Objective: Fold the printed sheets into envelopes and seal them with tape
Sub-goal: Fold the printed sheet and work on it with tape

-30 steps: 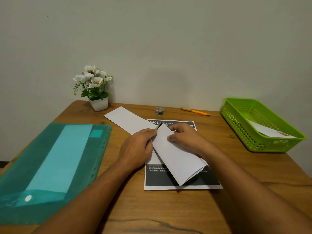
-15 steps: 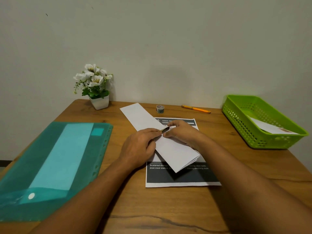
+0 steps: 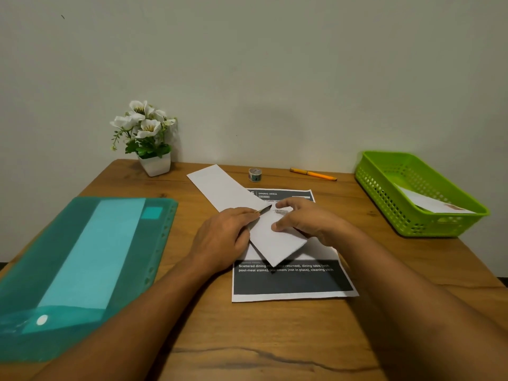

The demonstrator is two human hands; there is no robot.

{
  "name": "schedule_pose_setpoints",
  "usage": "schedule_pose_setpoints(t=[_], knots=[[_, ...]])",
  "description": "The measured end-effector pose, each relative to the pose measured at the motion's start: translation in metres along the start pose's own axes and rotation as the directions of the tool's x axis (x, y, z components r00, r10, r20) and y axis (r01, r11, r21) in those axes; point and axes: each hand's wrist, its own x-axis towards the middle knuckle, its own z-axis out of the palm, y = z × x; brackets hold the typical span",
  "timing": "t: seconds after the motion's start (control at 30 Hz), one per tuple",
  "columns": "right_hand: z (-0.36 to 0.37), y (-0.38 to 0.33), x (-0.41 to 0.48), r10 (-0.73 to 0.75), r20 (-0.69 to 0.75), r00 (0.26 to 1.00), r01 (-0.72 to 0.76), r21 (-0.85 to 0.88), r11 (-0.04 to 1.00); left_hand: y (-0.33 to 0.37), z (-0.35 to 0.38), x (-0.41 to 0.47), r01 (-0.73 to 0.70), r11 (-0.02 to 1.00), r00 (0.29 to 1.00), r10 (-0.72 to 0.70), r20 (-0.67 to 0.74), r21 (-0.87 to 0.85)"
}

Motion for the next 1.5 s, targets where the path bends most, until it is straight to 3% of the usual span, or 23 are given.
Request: schedule_pose_setpoints(t=[0.13, 0.3, 0.7, 0.77, 0.93, 1.0, 1.23, 1.5], knots=[[0.018, -0.01, 0.007, -0.051, -0.094, 0.994, 0.053, 0.017, 0.998, 0.002, -0.003, -0.003, -0.012, 1.0, 1.0, 0.012, -0.013, -0.013], [0.015, -0.006, 0.008, -0.059, -0.081, 0.995, 0.059, 0.008, 0.998, 0.002, -0.001, 0.0, 0.019, 1.0, 1.0, -0.019, -0.006, 0.006], [0.021, -0.006, 0.013, -0.066, -0.125, 0.99, 0.075, 0.07, 0.995, 0.002, -0.003, -0.002, -0.055, 0.998, 0.998, 0.055, -0.009, -0.019], [0.018, -0.006, 0.008, -0.058, -0.105, 0.993, 0.063, 0.043, 0.997, 0.002, -0.003, -0.001, -0.031, 0.999, 0.999, 0.031, -0.009, -0.008], [0.001, 0.006, -0.007, 0.011, 0.099, 0.995, -0.018, 0.07, 0.997, 0.001, 0.0, 0.002, 0.014, 1.0, 1.0, -0.014, 0.005, 0.012], [-0.001, 0.009, -0.009, 0.005, 0.107, 0.994, -0.013, 0.074, 0.997, 0.0, 0.001, 0.002, 0.008, 1.0, 1.0, -0.008, 0.007, 0.011], [0.026, -0.003, -0.001, -0.03, -0.024, 0.999, 0.035, 0.265, 0.964, 0.001, -0.003, -0.003, -0.046, 0.998, 0.999, 0.046, 0.004, -0.032], [0.031, 0.008, -0.006, -0.027, -0.042, 0.999, 0.045, 0.488, 0.872, -0.001, -0.001, 0.0, -0.027, 0.999, 1.0, 0.027, 0.006, -0.045]])
